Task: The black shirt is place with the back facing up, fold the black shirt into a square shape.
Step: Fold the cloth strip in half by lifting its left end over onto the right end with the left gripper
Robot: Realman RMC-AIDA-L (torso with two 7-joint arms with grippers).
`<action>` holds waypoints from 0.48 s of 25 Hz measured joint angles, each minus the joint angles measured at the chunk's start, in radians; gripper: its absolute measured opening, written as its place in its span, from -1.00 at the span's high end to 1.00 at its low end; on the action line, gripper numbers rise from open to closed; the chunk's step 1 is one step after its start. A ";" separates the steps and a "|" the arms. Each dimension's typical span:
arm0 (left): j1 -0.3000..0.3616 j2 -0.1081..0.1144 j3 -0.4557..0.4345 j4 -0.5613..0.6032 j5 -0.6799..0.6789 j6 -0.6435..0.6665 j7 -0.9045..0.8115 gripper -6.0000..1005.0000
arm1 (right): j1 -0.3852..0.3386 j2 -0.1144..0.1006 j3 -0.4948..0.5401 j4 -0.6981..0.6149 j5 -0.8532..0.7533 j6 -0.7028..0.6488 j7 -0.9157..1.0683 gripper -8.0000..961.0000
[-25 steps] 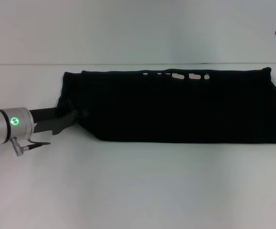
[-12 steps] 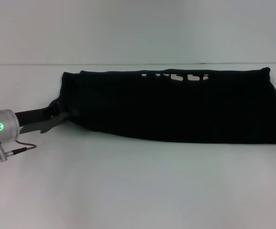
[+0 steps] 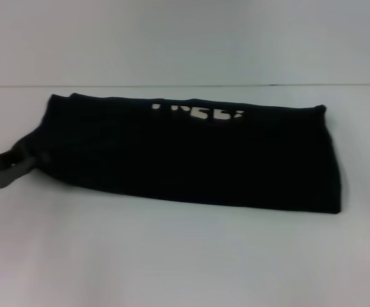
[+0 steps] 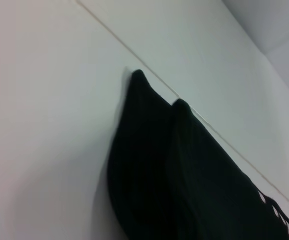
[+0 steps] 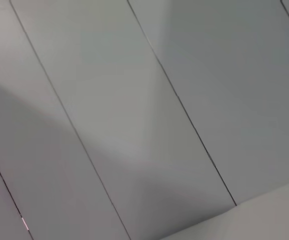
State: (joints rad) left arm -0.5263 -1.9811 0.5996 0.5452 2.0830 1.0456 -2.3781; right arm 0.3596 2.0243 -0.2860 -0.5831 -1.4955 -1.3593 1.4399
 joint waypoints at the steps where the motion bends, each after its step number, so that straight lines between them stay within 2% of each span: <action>1: 0.008 0.000 -0.003 0.015 0.010 -0.002 -0.011 0.97 | 0.002 -0.003 0.000 0.000 -0.002 0.003 0.007 -0.45; 5: 0.022 0.003 -0.007 0.065 0.089 -0.014 -0.076 0.97 | 0.009 -0.017 0.000 -0.008 -0.035 0.025 0.056 -0.45; 7: 0.013 0.003 -0.003 0.074 0.121 -0.014 -0.103 0.97 | 0.011 -0.027 0.000 -0.009 -0.060 0.037 0.087 -0.44; 12: -0.036 -0.009 -0.005 0.090 0.140 0.014 -0.161 0.97 | 0.008 -0.030 0.001 -0.009 -0.079 0.045 0.104 -0.44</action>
State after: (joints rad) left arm -0.5627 -1.9898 0.5948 0.6354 2.2227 1.0600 -2.5389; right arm 0.3678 1.9943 -0.2854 -0.5923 -1.5740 -1.3140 1.5437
